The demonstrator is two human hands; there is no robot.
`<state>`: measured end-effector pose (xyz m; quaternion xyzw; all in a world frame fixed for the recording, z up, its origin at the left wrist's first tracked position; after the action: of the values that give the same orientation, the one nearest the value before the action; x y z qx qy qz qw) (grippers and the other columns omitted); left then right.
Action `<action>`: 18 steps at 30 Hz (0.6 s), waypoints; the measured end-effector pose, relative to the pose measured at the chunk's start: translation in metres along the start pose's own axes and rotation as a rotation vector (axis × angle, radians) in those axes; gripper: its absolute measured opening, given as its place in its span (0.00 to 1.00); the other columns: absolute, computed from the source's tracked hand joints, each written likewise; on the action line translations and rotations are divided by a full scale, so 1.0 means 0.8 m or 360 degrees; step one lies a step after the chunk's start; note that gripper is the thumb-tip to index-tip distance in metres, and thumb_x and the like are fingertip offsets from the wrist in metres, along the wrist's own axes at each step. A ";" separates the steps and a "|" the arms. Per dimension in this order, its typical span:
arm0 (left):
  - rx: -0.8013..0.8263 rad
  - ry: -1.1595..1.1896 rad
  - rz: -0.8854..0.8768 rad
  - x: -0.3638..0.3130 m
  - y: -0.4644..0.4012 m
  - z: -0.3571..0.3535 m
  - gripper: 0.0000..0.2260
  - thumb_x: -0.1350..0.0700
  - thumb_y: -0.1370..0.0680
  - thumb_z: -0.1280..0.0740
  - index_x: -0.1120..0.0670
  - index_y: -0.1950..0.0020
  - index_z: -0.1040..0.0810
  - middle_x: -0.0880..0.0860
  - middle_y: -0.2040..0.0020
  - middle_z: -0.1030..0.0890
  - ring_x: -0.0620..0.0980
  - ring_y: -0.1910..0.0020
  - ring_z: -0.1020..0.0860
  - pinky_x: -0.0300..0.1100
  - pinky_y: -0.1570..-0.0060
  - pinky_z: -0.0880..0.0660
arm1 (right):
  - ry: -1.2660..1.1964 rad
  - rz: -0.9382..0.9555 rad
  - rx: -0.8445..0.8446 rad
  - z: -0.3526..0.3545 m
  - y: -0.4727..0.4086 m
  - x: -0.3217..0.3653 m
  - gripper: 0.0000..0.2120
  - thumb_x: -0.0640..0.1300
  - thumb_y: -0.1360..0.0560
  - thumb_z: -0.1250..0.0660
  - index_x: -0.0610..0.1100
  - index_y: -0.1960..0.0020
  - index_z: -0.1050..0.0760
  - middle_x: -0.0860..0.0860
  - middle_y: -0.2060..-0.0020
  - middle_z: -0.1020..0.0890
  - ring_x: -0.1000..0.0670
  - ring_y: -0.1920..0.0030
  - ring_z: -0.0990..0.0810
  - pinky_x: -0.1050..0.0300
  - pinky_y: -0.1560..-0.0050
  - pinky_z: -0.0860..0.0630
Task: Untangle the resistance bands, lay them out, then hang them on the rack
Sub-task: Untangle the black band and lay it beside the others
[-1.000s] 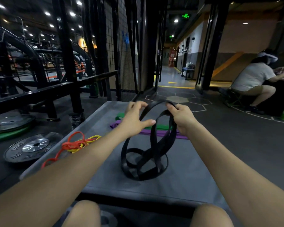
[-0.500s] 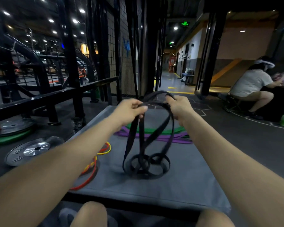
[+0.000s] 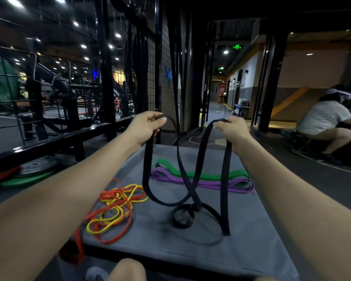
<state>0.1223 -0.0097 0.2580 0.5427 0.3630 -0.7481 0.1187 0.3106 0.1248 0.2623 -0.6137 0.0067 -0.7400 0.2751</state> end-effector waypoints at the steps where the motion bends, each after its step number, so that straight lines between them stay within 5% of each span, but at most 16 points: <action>1: 0.0023 -0.0006 0.0015 0.009 0.001 -0.004 0.10 0.59 0.22 0.36 0.56 0.42 0.25 0.48 0.61 0.26 0.43 0.66 0.30 0.31 0.66 0.29 | 0.0034 -0.0004 0.0020 -0.002 0.002 -0.011 0.13 0.41 0.25 0.33 0.42 0.67 0.31 0.50 0.73 0.32 0.52 0.72 0.34 0.59 0.71 0.38; 5: 0.0087 -0.0036 0.0071 0.056 0.000 -0.019 0.09 0.60 0.23 0.35 0.56 0.43 0.23 0.53 0.56 0.24 0.44 0.65 0.30 0.32 0.61 0.29 | 0.0234 -0.0063 0.0047 -0.008 0.003 -0.073 0.22 0.47 0.22 0.37 0.44 0.71 0.41 0.50 0.76 0.42 0.51 0.75 0.42 0.55 0.70 0.47; 9: 0.0164 -0.0117 0.0072 0.079 -0.004 -0.029 0.12 0.58 0.23 0.34 0.55 0.40 0.23 0.47 0.58 0.23 0.41 0.63 0.28 0.27 0.63 0.30 | 0.0425 -0.0090 0.0184 -0.012 -0.002 -0.126 0.17 0.45 0.21 0.39 0.33 0.62 0.27 0.48 0.76 0.40 0.49 0.74 0.41 0.57 0.71 0.46; 14: 0.0204 -0.0106 0.0124 0.108 0.002 -0.038 0.14 0.61 0.24 0.34 0.58 0.38 0.24 0.46 0.59 0.23 0.35 0.68 0.26 0.26 0.64 0.30 | 0.0904 -0.0128 0.0481 -0.023 -0.005 -0.175 0.21 0.44 0.22 0.39 0.42 0.71 0.40 0.48 0.75 0.37 0.49 0.73 0.37 0.55 0.69 0.42; 16: 0.0274 -0.0156 0.0139 0.121 0.009 -0.042 0.13 0.62 0.23 0.35 0.59 0.38 0.24 0.46 0.59 0.23 0.32 0.70 0.25 0.24 0.64 0.30 | 0.1219 -0.0193 0.0573 -0.029 -0.003 -0.199 0.18 0.44 0.23 0.38 0.43 0.70 0.34 0.44 0.70 0.30 0.46 0.67 0.31 0.55 0.64 0.35; 18: 0.0372 -0.0205 0.0145 0.134 0.019 -0.046 0.12 0.62 0.23 0.35 0.58 0.40 0.24 0.46 0.60 0.23 0.31 0.70 0.25 0.25 0.63 0.30 | 0.1445 -0.0198 0.0573 -0.034 -0.002 -0.219 0.07 0.44 0.23 0.38 0.42 0.55 0.23 0.40 0.52 0.23 0.41 0.48 0.26 0.51 0.45 0.30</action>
<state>0.1169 0.0274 0.1502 0.5197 0.2399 -0.8124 0.1114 0.3020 0.1906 0.0977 -0.1710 -0.0388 -0.9373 0.3013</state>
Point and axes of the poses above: each hand's wrist, its own y-axis away from the middle knuckle, its own z-axis out of the back of the hand, x = y × z, the point moved 2 cm from there along -y, towards the middle knuckle
